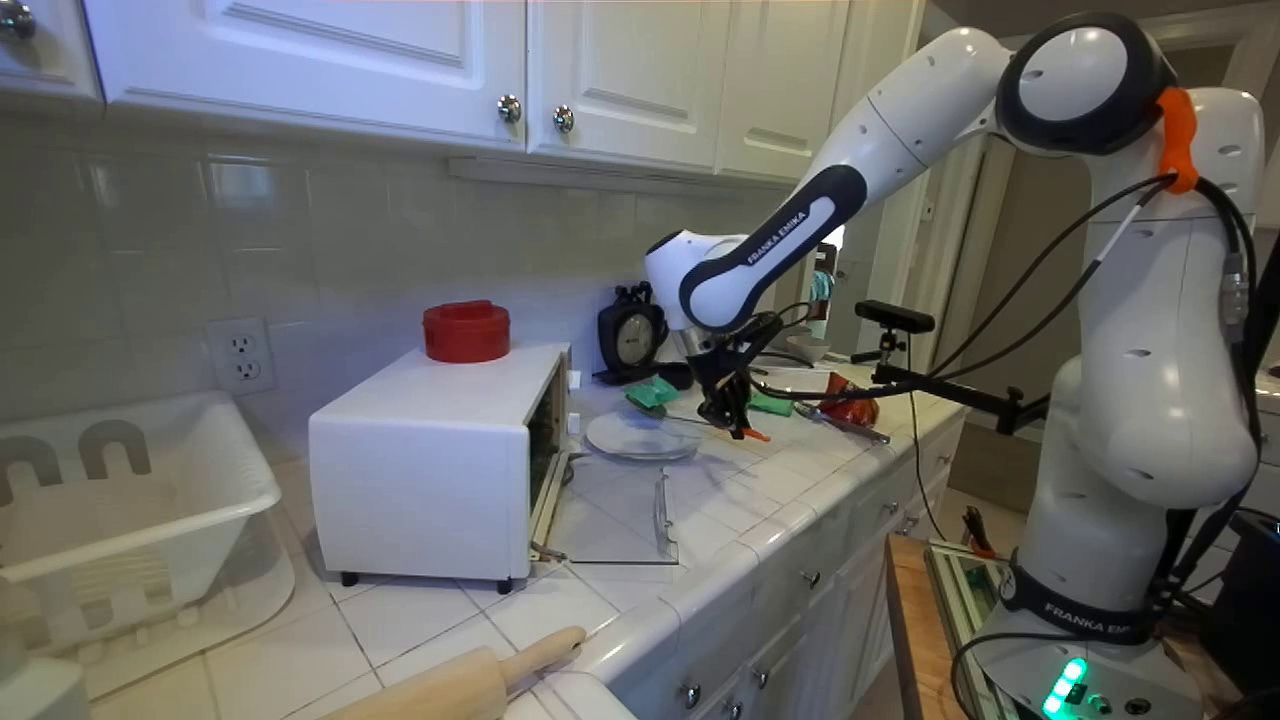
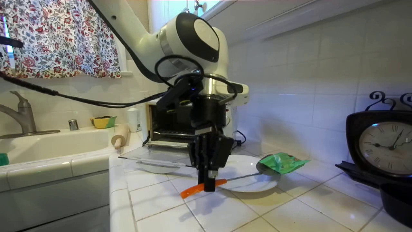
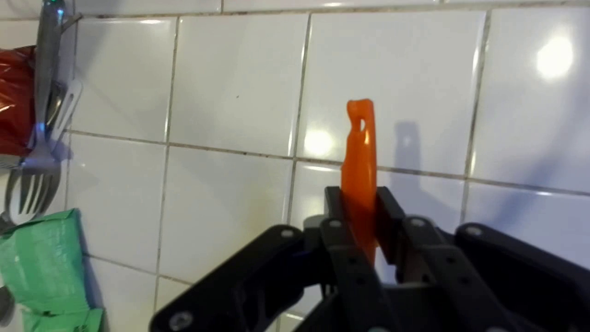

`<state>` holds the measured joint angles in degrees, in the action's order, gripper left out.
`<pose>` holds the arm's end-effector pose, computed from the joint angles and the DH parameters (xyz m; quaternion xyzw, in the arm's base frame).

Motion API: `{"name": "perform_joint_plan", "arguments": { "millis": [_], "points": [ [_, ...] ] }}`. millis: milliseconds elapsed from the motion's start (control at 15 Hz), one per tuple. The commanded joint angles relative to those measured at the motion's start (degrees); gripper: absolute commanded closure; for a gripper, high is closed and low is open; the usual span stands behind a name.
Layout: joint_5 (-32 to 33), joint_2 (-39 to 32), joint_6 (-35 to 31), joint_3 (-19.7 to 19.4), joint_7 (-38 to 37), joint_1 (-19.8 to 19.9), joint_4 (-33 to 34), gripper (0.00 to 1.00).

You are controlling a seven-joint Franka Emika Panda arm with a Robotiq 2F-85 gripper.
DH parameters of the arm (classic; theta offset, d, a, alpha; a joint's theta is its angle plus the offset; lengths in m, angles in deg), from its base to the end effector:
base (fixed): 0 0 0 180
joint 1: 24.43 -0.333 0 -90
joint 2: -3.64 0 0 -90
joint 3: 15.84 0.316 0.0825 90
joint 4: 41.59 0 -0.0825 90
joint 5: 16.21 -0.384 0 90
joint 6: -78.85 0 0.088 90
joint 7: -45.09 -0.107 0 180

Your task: Use the spatula to pick up the green packet and put it into the microwave

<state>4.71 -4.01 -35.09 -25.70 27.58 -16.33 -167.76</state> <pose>0.4758 -0.1775 0.3028 0.9514 -0.1994 -0.1705 0.1613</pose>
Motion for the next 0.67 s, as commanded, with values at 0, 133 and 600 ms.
{"name": "perform_joint_plan", "arguments": {
  "millis": [0, 133, 600],
  "points": [
    [9.6, 0.3, -3.5, -0.4, -10.0, -1.8, -2.4, 0.95],
    [14.1, 0.1, -3.4, -0.5, -14.5, -2.4, -3.6, 0.95],
    [19.9, 4.1, -0.1, 0.5, -13.8, -2.7, -8.8, 0.95]
  ]
}}
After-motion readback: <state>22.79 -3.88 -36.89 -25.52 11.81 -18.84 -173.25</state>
